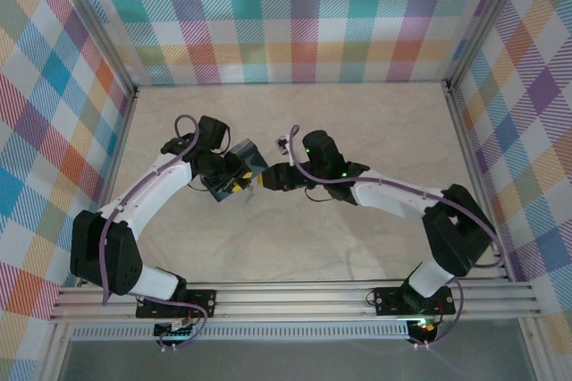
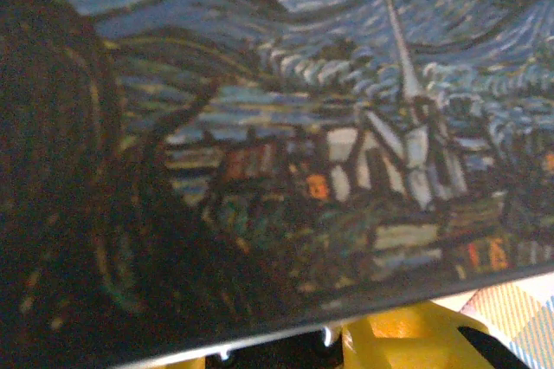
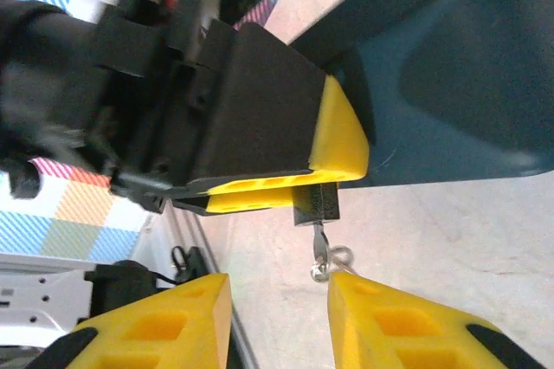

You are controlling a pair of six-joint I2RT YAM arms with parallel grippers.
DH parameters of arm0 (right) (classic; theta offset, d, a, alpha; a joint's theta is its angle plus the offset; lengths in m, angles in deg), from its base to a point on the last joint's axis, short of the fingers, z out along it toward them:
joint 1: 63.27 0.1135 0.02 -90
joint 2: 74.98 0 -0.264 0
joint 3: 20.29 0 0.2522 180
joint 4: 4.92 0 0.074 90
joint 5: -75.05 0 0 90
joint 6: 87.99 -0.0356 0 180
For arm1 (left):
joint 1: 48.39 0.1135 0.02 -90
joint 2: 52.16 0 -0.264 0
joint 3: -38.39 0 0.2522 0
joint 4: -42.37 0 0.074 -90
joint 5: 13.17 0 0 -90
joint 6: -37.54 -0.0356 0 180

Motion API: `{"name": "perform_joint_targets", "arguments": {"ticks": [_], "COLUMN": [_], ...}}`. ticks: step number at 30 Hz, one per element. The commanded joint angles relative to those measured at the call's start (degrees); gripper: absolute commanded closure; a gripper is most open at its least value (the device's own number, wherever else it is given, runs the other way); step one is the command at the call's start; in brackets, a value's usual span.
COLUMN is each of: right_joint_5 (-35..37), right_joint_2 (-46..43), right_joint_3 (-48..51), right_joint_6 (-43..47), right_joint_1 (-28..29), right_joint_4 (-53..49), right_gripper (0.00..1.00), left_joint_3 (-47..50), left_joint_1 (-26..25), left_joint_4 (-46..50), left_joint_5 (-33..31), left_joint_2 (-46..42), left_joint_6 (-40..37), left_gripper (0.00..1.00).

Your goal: Unlock the padlock with the key

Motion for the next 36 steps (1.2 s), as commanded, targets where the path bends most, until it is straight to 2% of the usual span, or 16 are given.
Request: {"name": "perform_joint_targets", "arguments": {"ticks": [1, 4, 8, 12, 18, 24, 31, 36], "right_joint_5": [5.2, 9.8, 17.7, 20.4, 28.0, 32.6, 35.1, 35.1], "right_joint_2": [-3.5, -5.7, -7.9, -7.0, -2.3, 2.0, 3.7, 4.2], "right_joint_3": [0.9, 1.9, 6.5, 10.7, 11.2, 11.6, 12.8, 12.6], "right_joint_6": [14.0, 25.1, 40.5, 57.2, 71.9, 80.5, 83.3, 84.3], "right_joint_1": [-0.4, 0.7, 4.9, 9.2, 14.2, 16.5, 16.6, 16.7], "right_joint_4": [-10.4, -11.8, -2.3, 9.3, 19.0, 23.9, 29.3, 28.7], "right_gripper": [0.65, 0.69, 0.71, 0.69, 0.65, 0.65, 0.66, 0.68], "left_joint_3": [-0.8, -1.2, -1.9, -2.4, -4.2, -5.6, -6.1, -6.4], "left_joint_1": [0.4, 0.4, 0.3, -0.1, -0.4, -0.4, -0.4, -0.4], "left_joint_4": [0.5, 1.8, 3.4, 4.2, 6.8, 7.5, 7.7, 7.6], "left_joint_5": [0.5, 0.3, 0.8, 1.2, 1.5, 2.6, 2.9, 3.4], "left_joint_2": [-0.1, 0.0, 0.5, 1.2, 2.7, 4.1, 4.4, 4.2], "left_joint_6": [0.9, 1.1, 1.4, 1.4, 1.3, 1.3, 1.1, 1.2], "left_gripper": [1.00, 1.00, 1.00, 1.00, 1.00, 1.00, 1.00, 1.00]}}
